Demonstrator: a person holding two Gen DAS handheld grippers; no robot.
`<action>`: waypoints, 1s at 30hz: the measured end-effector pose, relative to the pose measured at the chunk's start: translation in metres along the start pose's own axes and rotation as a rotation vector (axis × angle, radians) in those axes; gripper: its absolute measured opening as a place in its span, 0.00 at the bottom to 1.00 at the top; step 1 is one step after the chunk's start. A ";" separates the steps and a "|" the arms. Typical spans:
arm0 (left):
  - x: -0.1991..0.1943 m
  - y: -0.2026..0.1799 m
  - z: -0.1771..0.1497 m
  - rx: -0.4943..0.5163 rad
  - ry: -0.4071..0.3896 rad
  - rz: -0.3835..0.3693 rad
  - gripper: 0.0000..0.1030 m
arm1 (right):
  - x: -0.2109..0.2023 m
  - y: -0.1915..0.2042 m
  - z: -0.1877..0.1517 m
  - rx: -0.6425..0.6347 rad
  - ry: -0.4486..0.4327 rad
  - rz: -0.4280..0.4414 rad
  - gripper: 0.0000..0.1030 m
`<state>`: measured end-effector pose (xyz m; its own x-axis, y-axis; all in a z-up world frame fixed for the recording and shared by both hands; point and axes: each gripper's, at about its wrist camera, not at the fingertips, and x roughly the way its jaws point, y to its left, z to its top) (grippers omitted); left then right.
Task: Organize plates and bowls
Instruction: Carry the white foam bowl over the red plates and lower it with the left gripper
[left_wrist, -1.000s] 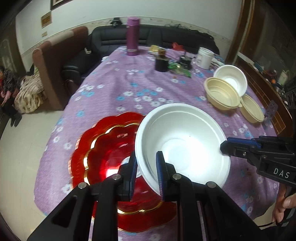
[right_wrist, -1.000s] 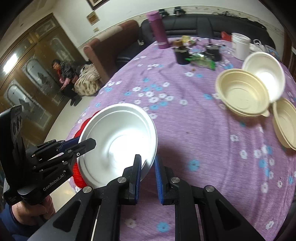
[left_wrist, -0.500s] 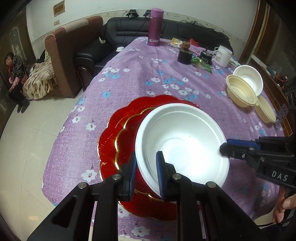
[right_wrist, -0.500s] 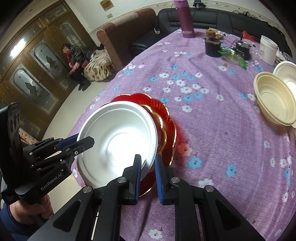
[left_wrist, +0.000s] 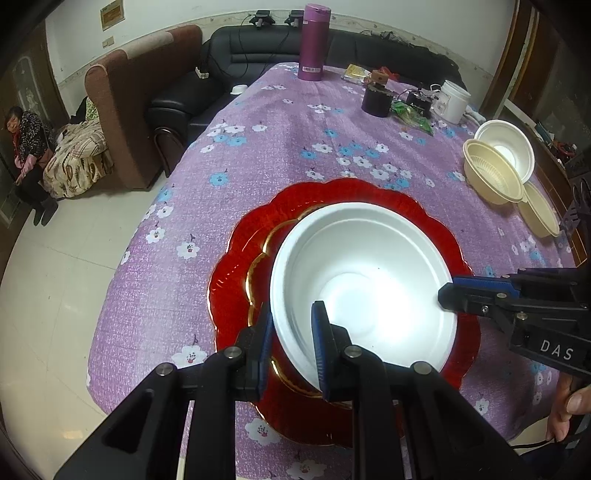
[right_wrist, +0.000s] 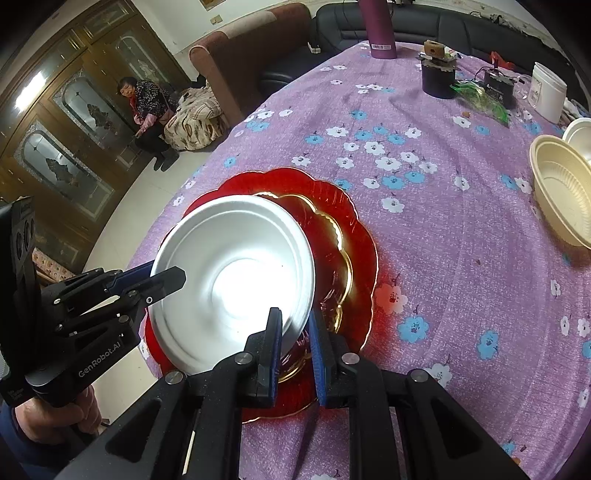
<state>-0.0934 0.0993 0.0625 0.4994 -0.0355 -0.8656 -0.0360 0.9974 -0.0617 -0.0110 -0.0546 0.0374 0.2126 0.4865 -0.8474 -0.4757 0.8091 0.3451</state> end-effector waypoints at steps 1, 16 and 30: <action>0.001 -0.001 0.001 0.001 0.001 -0.001 0.18 | 0.001 0.000 0.000 0.002 0.001 -0.001 0.16; 0.003 0.003 0.002 0.010 -0.006 0.021 0.21 | 0.005 -0.001 0.000 0.023 0.008 0.001 0.17; -0.027 -0.019 0.009 0.094 -0.140 0.171 0.37 | -0.019 -0.004 -0.001 0.015 -0.053 0.015 0.19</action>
<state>-0.0984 0.0816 0.0913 0.6083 0.1372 -0.7818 -0.0532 0.9898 0.1322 -0.0142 -0.0671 0.0516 0.2503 0.5150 -0.8198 -0.4663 0.8062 0.3642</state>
